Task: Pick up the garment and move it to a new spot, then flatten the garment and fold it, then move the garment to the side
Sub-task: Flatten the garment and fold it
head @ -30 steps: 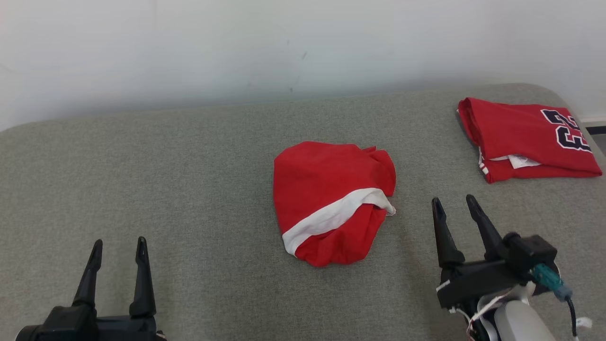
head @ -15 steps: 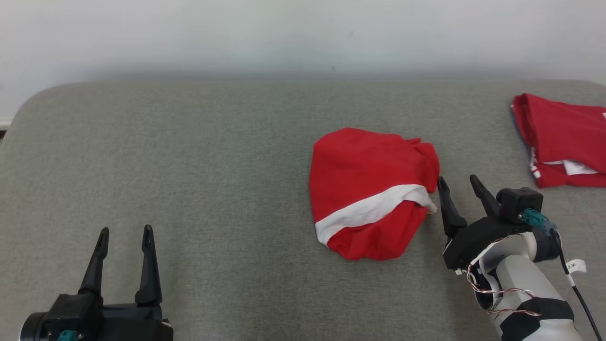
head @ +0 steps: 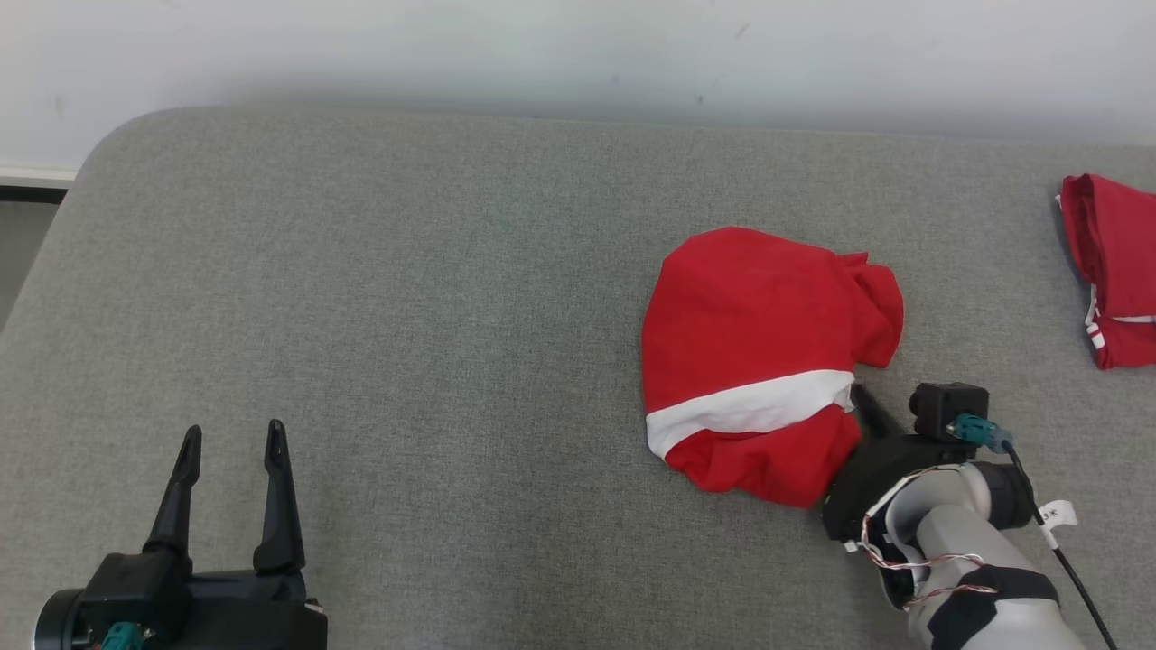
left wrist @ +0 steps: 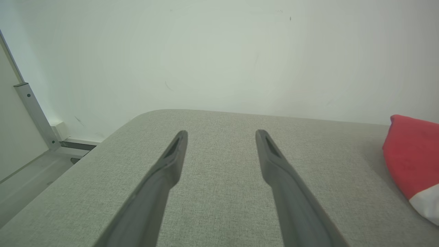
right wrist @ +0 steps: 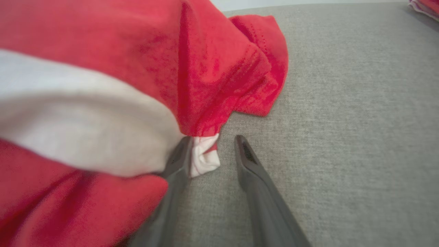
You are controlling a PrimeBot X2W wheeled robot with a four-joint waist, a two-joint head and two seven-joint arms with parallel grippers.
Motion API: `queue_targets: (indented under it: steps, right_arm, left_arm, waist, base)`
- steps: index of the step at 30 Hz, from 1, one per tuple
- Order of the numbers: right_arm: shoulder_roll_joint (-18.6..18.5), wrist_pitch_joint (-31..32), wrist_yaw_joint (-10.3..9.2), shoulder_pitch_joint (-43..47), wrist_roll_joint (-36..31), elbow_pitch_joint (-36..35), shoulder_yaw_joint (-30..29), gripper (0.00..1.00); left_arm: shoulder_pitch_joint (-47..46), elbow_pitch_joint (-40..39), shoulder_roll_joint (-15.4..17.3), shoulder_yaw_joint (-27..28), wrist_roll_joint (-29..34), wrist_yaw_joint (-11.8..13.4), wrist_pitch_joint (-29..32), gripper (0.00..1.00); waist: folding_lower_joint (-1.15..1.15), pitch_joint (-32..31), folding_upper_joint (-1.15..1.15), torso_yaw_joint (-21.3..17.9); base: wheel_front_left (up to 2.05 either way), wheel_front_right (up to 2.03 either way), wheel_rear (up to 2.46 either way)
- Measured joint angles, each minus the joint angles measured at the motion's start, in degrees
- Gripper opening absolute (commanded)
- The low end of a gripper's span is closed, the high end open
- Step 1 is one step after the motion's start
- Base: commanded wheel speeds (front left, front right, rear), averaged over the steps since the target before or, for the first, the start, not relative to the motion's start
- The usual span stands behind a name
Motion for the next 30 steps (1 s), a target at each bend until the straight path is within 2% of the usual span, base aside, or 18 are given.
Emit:
queue_targets:
  steps: [7, 11, 15, 22, 27, 30]
  right_arm:
    - [-0.01, -1.91, 0.0, -0.59, 2.76, 0.99, 2.29, 0.0]
    - [-1.48, -3.09, 0.0, -0.13, 4.08, -2.36, 2.54, 0.0]
    - [-3.24, -3.27, 0.0, 2.84, 4.44, -9.93, 1.43, 0.0]
    - [-5.54, -3.32, 0.0, 12.8, 2.91, -25.88, -4.24, 0.0]
    - [-6.31, -3.11, 0.0, 21.21, 1.59, -35.59, -11.12, 0.0]
    - [-5.92, -0.92, 0.0, 26.46, 0.79, -40.95, -15.95, 0.0]
  left_arm:
    - [0.12, 0.1, -0.29, 0.83, 0.1, 0.0, 0.0, 1.0]
    - [0.9, 0.08, -0.51, 1.32, 0.15, 0.0, 0.0, 1.0]
    - [2.42, -0.11, -0.67, 2.26, 0.15, 0.05, 0.0, 1.0]
    - [5.08, -0.94, -1.01, 3.27, 0.15, 0.54, 0.0, 1.0]
    - [5.9, -1.2, -1.16, 3.45, 0.13, 0.6, 0.01, 1.0]
    - [6.04, -1.27, -1.27, 3.48, 0.08, 0.6, 0.0, 1.0]
  waist:
    - [0.0, -0.95, 0.0, -0.76]
    - [0.0, -2.03, 0.0, -1.55]
    - [0.0, -3.27, 0.0, -2.8]
    - [-0.01, -5.2, 0.0, -6.02]
    - [-0.01, -6.22, 0.0, -8.37]
    - [-0.01, -6.64, 0.0, -9.6]
  base:
    - [0.0, 0.0, 0.0]
    - [0.0, 0.0, 0.0]
    - [0.0, 0.0, 0.0]
    - [0.0, 0.0, 0.0]
    - [0.0, 0.0, 0.0]
    - [0.0, 0.0, 0.0]
